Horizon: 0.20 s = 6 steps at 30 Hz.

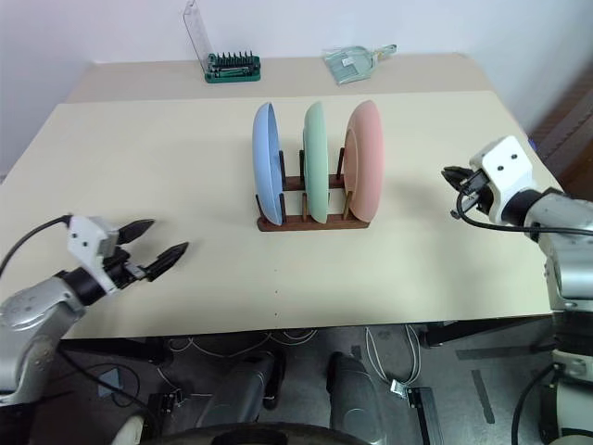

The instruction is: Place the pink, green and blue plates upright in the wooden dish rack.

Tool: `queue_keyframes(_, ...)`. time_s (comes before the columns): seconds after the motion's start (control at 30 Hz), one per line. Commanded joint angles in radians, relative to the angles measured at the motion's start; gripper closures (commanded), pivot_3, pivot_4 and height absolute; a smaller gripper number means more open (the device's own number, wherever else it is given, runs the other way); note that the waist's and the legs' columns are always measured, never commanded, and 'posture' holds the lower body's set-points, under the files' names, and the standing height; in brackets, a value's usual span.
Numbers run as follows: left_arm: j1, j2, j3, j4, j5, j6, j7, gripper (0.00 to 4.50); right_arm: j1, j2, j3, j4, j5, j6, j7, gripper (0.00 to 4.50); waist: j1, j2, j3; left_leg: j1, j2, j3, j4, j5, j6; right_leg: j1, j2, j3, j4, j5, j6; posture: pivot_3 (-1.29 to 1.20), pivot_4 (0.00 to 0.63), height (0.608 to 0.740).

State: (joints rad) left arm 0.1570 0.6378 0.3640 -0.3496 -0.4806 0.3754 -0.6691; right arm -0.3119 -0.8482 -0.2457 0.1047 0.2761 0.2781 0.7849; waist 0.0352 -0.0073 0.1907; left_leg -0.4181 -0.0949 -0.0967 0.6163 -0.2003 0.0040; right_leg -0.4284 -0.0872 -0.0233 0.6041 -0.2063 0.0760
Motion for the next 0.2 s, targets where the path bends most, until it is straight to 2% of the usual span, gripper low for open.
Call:
queue_keyframes(0.03, 0.02, 0.002, 0.046, -0.021, 0.0, -0.026, 0.003, 0.0, -0.019, 0.045, -0.059, 0.017, 0.081, 0.004, 0.012, 4.43, 0.0, 0.0, 0.0, 0.001, 0.0, 0.001, 0.0, 0.0, 0.0, 0.0, 0.0, 0.001, 0.001, 0.0, 0.0, 0.0, 0.15, 0.74)
queue_keyframes(0.2, 0.046, -0.018, 0.048, -0.051, -0.004, -0.023, 0.021, 0.0, -0.025, 0.095, -0.057, 0.084, 0.128, 0.027, 0.039, 4.43, 0.0, 0.0, 0.0, 0.005, 0.0, 0.007, 0.0, -0.001, 0.001, 0.001, 0.0, 0.007, 0.005, 0.0, 0.0, 0.0, 0.15, 0.74)
